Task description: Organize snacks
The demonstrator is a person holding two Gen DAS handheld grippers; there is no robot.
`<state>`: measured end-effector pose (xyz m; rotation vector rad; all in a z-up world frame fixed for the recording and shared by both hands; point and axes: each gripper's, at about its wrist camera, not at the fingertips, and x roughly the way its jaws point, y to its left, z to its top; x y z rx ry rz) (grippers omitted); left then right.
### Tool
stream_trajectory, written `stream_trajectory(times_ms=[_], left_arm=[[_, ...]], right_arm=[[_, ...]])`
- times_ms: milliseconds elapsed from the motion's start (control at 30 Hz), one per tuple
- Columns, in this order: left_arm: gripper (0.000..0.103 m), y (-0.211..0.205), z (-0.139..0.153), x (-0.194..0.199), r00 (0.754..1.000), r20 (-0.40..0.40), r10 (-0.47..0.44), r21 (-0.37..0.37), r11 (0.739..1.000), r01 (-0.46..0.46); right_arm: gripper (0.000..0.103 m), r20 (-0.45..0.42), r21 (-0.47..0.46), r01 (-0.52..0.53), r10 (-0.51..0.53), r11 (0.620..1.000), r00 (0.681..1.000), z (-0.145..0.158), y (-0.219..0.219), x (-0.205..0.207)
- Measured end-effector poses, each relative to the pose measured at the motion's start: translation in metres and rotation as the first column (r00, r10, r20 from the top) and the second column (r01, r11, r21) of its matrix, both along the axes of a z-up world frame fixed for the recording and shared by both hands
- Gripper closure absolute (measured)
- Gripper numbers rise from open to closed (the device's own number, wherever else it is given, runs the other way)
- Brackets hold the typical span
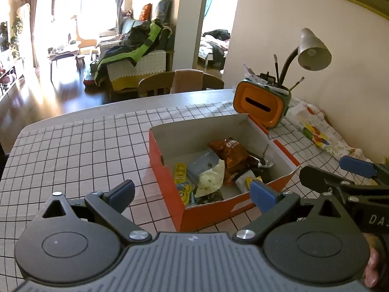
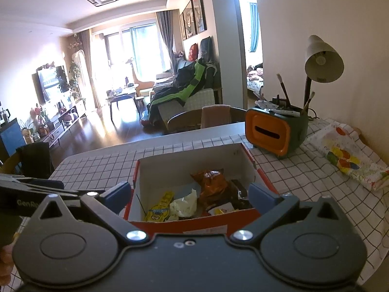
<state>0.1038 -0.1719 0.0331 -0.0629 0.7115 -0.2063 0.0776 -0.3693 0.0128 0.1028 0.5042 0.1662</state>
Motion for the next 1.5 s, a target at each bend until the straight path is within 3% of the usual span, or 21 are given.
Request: stream_trajectory(times_ms=[667, 1500], left_arm=[[0.002, 0.013, 0.008, -0.008, 0.999, 0.039, 0.007, 0.0, 1.0, -0.007], [0.002, 0.021, 0.003, -0.004, 0.999, 0.019, -0.046, 0.002, 0.999, 0.046]], right_arm=[[0.0, 0.001, 0.002, 0.036, -0.036, 0.999, 0.999, 0.0, 0.004, 0.003], [0.0, -0.009, 0.0, 0.049, -0.049, 0.999, 0.999, -0.005, 0.014, 0.009]])
